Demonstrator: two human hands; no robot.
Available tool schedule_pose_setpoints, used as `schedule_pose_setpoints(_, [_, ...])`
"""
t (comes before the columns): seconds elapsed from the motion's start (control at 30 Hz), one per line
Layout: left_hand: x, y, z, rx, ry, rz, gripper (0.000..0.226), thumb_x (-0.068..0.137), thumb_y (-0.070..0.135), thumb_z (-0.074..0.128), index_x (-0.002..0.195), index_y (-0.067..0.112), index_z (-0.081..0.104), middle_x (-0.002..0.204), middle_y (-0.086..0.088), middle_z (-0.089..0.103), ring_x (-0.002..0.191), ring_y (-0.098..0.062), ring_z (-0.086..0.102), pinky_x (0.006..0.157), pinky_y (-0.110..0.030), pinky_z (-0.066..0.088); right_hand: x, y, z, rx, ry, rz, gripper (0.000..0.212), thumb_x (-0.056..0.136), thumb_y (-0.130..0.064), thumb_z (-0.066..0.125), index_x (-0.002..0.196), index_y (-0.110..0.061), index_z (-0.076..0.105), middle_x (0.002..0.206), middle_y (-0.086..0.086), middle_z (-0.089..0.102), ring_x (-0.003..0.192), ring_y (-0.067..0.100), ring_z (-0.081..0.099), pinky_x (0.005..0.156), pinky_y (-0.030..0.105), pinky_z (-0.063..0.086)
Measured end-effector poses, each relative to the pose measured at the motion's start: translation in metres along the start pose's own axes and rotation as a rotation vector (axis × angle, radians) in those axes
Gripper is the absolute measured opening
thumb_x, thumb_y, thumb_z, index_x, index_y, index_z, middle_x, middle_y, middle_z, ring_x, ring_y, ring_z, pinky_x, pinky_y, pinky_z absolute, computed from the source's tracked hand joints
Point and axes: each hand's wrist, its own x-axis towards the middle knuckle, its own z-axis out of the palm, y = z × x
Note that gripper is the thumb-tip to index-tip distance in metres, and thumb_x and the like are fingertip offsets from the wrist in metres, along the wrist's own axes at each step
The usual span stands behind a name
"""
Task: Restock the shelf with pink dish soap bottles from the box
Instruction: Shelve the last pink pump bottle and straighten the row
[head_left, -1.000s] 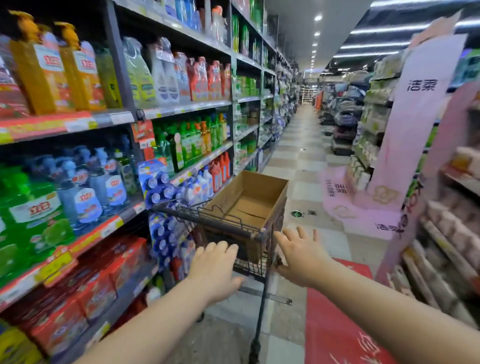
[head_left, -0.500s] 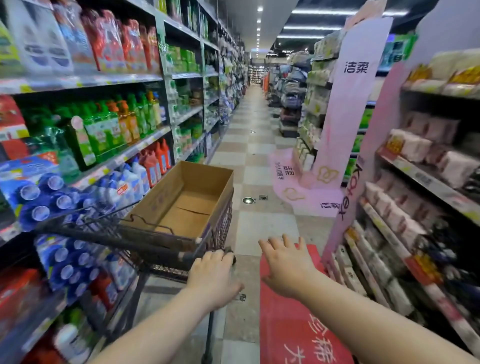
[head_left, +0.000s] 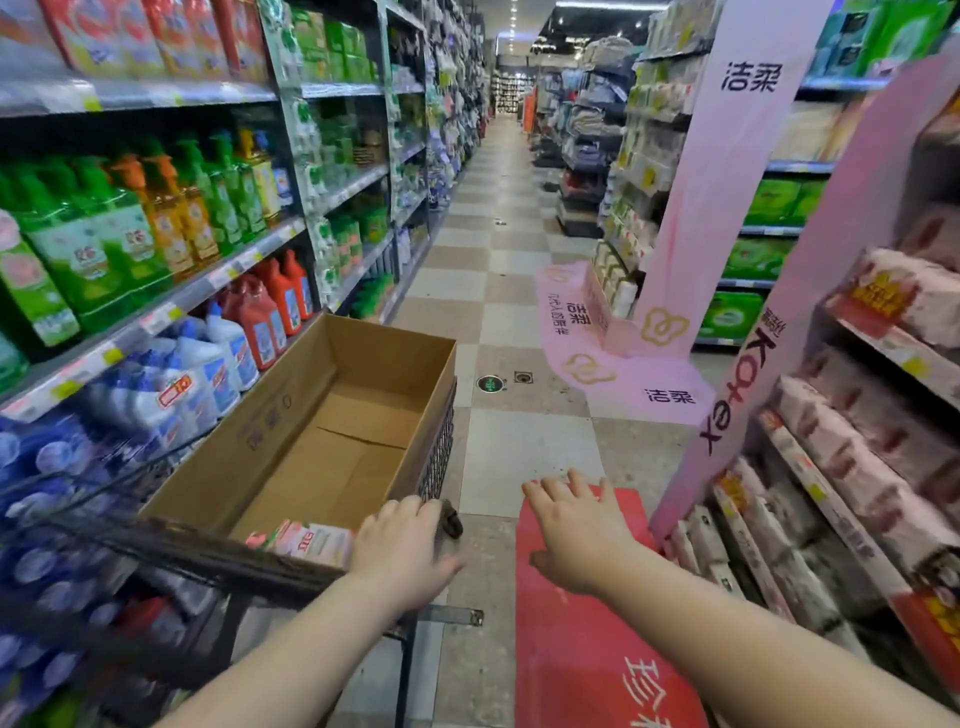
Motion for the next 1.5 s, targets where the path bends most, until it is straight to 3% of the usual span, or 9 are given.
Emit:
schedule_pose_setpoints(0.13, [0.042, -0.015, 0.008, -0.001, -0.029, -0.102, 0.075, 0.083, 0.063, 0.049, 0.142, 0.020, 0.030, 0.142, -0.002, 0.040, 0.130, -0.024, 0.037, 0.105, -0.040, 0.034, 0.063, 0.010, 0.001, 0.001, -0.033, -0.082, 0.071, 0.088, -0.045, 0.053, 0.146, -0.017, 0.022, 0.150, 0.008, 0.032, 0.141, 0.033, 0.020, 0.110, 0.057, 0.017])
schedule_pose_setpoints(0.6, [0.146, -0.019, 0.039, -0.122, -0.075, -0.586, 0.073, 0.082, 0.063, 0.050, 0.140, 0.022, 0.034, 0.139, 0.001, 0.042, 0.128, -0.021, 0.041, 0.105, -0.039, 0.037, 0.278, 0.058, -0.005, -0.030, -0.093, -0.486, 0.073, 0.092, -0.041, 0.051, 0.151, -0.020, 0.013, 0.157, 0.007, 0.022, 0.146, 0.033, 0.011, 0.114, 0.059, 0.006])
schedule_pose_setpoints(0.9, [0.136, -0.060, 0.045, -0.135, -0.090, -0.913, 0.070, 0.082, 0.062, 0.048, 0.139, 0.023, 0.035, 0.139, -0.001, 0.043, 0.128, -0.024, 0.041, 0.103, -0.037, 0.037, 0.347, -0.031, -0.004, -0.125, -0.151, -0.873, 0.074, 0.092, -0.047, 0.047, 0.151, -0.019, 0.012, 0.158, 0.005, 0.019, 0.147, 0.033, 0.006, 0.114, 0.059, 0.005])
schedule_pose_setpoints(1.23, [0.157, -0.136, 0.076, -0.312, -0.164, -1.071, 0.068, 0.081, 0.059, 0.052, 0.137, 0.025, 0.035, 0.139, -0.001, 0.041, 0.127, -0.023, 0.041, 0.103, -0.038, 0.038, 0.427, -0.115, 0.005, -0.299, -0.263, -0.963, 0.073, 0.095, -0.045, 0.044, 0.152, -0.021, 0.006, 0.159, 0.005, 0.014, 0.147, 0.032, 0.007, 0.115, 0.056, 0.007])
schedule_pose_setpoints(1.5, [0.169, -0.159, 0.117, -0.535, -0.241, -1.255, 0.069, 0.082, 0.058, 0.050, 0.140, 0.024, 0.032, 0.137, -0.002, 0.041, 0.125, -0.024, 0.042, 0.103, -0.041, 0.036, 0.466, -0.178, 0.046, -0.217, -0.524, -0.975, 0.069, 0.092, -0.043, 0.052, 0.150, -0.021, 0.021, 0.152, 0.007, 0.031, 0.136, 0.029, 0.035, 0.110, 0.043, 0.035])
